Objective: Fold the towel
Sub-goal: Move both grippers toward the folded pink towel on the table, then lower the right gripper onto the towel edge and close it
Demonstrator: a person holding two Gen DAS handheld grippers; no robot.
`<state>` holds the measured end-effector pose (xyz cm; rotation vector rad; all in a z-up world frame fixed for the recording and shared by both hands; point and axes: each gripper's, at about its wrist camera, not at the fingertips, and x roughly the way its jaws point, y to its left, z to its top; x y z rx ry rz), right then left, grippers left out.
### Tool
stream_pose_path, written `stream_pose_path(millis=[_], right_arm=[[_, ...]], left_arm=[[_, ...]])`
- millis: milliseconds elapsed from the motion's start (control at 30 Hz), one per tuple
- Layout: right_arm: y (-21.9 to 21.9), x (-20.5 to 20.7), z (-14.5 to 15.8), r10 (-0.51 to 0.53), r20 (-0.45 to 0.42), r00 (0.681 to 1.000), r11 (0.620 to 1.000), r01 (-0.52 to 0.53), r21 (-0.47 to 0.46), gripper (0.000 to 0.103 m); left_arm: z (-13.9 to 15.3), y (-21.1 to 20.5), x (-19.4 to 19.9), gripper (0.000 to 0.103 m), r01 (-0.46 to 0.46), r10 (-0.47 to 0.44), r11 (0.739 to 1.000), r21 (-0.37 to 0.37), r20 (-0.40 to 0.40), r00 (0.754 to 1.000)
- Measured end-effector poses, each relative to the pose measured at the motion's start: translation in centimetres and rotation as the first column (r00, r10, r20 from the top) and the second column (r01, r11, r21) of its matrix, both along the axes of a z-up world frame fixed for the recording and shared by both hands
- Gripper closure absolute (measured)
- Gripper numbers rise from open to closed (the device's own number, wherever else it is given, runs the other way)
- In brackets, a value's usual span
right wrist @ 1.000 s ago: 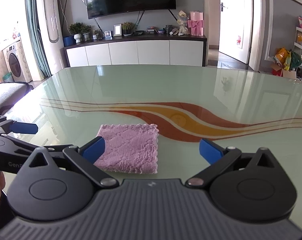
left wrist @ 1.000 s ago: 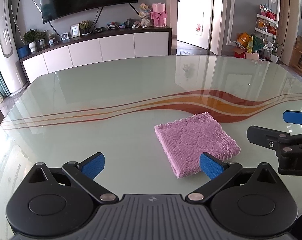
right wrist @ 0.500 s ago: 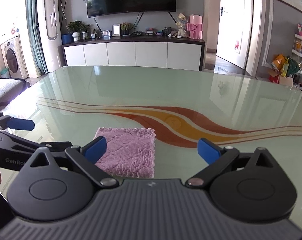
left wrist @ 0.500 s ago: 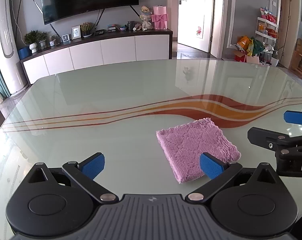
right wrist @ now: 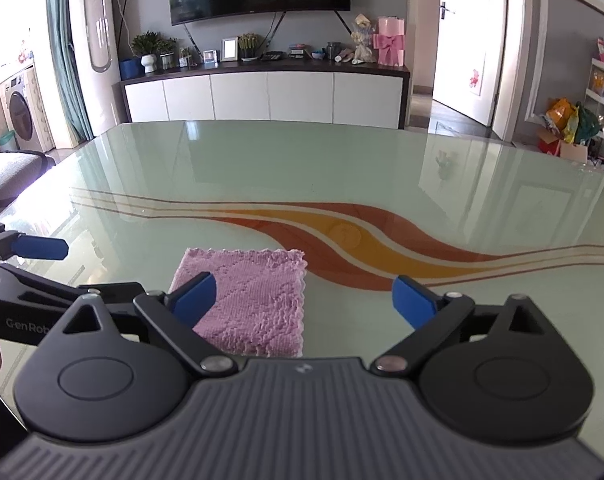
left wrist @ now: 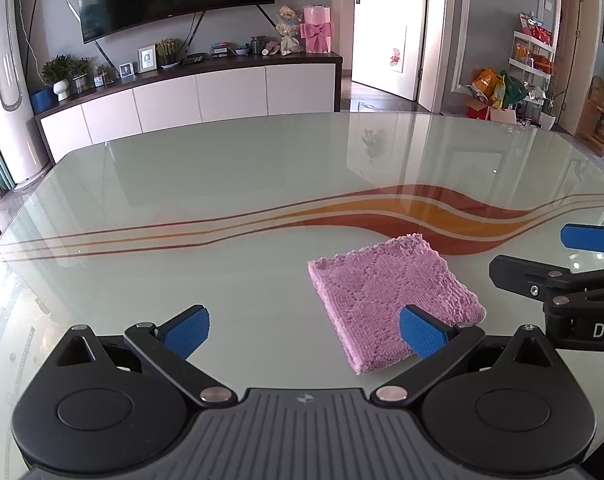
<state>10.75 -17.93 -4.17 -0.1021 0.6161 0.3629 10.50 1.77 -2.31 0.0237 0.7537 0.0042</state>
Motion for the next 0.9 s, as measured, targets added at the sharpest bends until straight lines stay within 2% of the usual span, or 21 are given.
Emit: stream_pose_path(millis=[433,533,600,833,900], right_arm=[[0.5,1.1,-0.5,0.007,0.001,1.0,1.0,-0.007,-0.018,0.012],[0.6,1.5,-0.7,0.02,-0.01,1.0,1.0,-0.02,-0.019,0.018],[0.7,1.9,-0.9,0.039,-0.022,0.999,0.999,-0.039,-0.018,0.028],[1.0,3.1,-1.4,0.079,-0.047,0.996,0.997,-0.08,-0.018,0.037],[1.0,3.4,-1.7,0.09,-0.064,0.994,0.996,-0.091,-0.01,0.048]], left_arm=[[-0.6,0.2,1.1,0.001,0.008,-0.008,1.0,-0.003,-0.014,1.0],[-0.9,0.3,1.3,0.001,0.009,-0.009,1.0,0.003,-0.018,1.0],[-1.1,0.4,1.5,0.001,0.01,-0.01,1.0,0.006,-0.022,1.0],[-1.5,0.5,1.9,0.001,0.009,-0.009,1.0,0.011,-0.026,1.0],[-1.6,0.5,2.1,0.001,0.012,-0.012,1.0,0.013,-0.028,1.0]])
